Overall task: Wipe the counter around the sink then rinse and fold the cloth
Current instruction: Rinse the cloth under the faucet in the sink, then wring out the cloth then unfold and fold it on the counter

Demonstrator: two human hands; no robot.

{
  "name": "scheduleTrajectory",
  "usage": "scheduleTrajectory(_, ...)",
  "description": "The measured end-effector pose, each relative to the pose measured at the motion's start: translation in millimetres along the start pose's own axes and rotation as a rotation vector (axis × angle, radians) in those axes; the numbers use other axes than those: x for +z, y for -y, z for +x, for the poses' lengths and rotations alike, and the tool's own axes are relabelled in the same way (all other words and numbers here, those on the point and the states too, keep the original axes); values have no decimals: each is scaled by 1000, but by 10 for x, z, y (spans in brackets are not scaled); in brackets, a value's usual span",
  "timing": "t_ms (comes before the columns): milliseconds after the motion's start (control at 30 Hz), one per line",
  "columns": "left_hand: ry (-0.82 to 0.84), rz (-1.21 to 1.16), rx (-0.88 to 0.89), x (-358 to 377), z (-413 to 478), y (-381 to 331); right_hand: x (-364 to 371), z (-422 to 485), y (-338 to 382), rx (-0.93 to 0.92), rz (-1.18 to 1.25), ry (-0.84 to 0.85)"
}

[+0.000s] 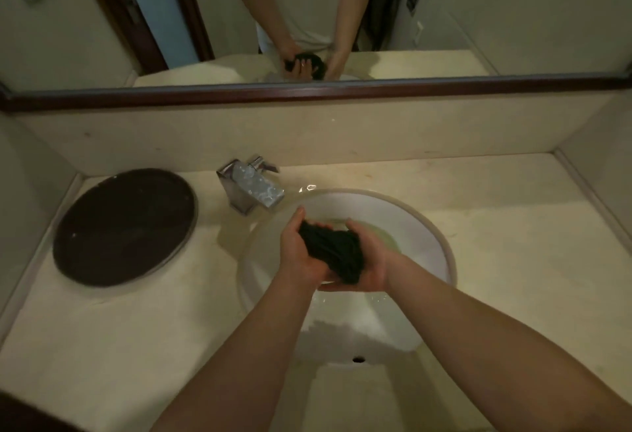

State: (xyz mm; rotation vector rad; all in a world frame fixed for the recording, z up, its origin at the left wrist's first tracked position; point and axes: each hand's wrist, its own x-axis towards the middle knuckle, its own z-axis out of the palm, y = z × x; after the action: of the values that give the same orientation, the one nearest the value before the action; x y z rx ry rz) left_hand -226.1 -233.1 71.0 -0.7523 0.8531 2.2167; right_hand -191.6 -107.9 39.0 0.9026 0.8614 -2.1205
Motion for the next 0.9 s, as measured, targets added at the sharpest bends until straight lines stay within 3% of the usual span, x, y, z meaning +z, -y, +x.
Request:
scheduleTrajectory(100, 99, 71, 35, 198, -100, 118, -96, -257, 77, 16, -97, 267)
scheduleTrajectory(233, 225, 411, 165, 431, -263, 181, -335, -577, 222, 89, -196, 548)
scheduleTrajectory(333, 264, 440, 282, 573, -385, 198, -392, -746, 334, 140, -186, 632)
scheduleTrajectory(400, 261, 474, 271, 658, -478, 223, -347, -840, 429, 180, -349, 654)
scheduleTrajectory(500, 187, 520, 230, 756, -522, 215, -176, -961, 561, 172, -710, 527)
scheduleTrajectory(700, 41, 239, 113, 859, -510, 66, 249, -1128, 588, 6, -1193, 131)
scheduleTrajectory(900, -89, 243, 257, 931, -431, -72, 566, -1122, 543, -172, -1506, -95)
